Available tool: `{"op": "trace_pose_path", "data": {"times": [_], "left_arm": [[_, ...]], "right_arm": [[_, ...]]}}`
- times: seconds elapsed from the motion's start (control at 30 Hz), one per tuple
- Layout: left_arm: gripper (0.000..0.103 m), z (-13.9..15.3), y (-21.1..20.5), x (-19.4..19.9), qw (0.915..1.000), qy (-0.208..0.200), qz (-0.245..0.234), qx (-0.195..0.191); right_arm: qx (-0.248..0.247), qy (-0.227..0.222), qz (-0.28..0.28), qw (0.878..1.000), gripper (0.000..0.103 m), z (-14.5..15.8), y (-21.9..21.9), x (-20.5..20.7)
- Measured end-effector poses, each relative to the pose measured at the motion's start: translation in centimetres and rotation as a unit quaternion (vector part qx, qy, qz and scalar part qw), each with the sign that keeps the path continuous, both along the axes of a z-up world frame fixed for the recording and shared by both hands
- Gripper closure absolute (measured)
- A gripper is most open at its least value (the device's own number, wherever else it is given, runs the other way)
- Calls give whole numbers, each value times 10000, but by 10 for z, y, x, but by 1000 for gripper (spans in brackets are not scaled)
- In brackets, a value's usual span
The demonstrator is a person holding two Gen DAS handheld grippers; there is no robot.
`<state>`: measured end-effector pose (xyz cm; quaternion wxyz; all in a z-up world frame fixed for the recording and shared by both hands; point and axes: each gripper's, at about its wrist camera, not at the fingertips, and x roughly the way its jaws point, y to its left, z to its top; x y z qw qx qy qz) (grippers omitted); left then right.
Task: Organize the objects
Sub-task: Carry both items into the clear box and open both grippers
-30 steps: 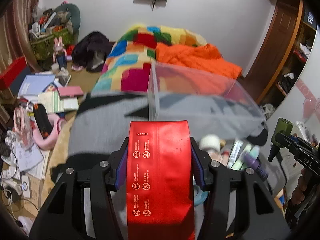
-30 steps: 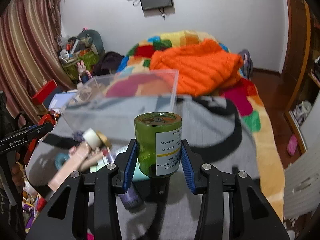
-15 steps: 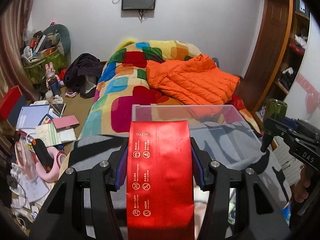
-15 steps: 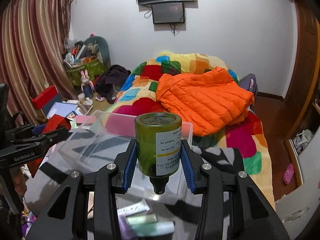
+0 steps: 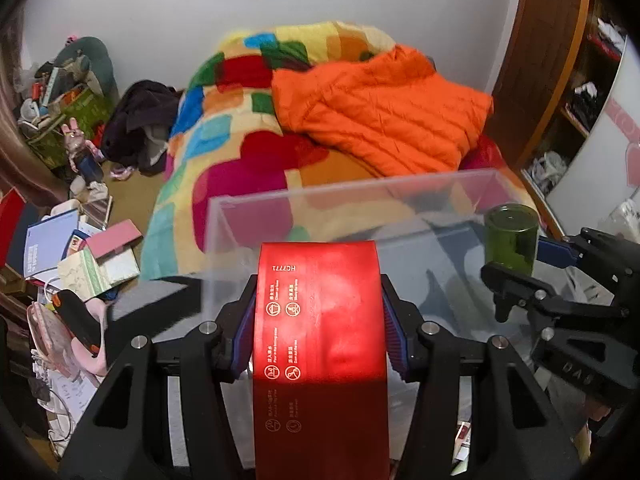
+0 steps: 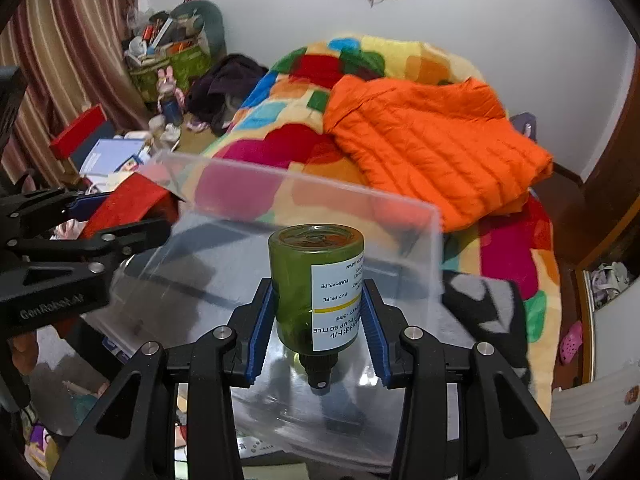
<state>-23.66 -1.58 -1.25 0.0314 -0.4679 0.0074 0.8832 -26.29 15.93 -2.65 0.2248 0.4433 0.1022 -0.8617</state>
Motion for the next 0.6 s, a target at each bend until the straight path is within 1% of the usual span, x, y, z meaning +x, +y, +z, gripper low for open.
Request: {"op": "trace_pose_path", "data": {"times": [0.1,0.2,0.33,0.43,0.5,0.53,0.6], "left_arm": [[49,-9,3,-3,9999,-152,-43,38],[49,-12,3,-3,9996,-242,-73,149],[49,-11,3,0,9995,-250,-100,140],[48,-8,1,1,9995,-259,-115,134],[44,-5,1,2,9995,-264,-111,127],[43,-2,0,4,9995,-239,-97,165],[42,6,-2,10,9995,-153,-91,244]], "right_arm": [[103,-96,50,9999,65,-8,-6,-1],[228,-121,128,9996,64,-13,-12,2],[161,-177,180,9996,64,-11,-12,4],[224,-184,196,9994,63,-10,-13,8],[215,-160,205,9994,56,-8,-13,12],[194,-105,201,9996,54,-4,-12,14],[146,17,202,9997,50,3,-11,20]]}}
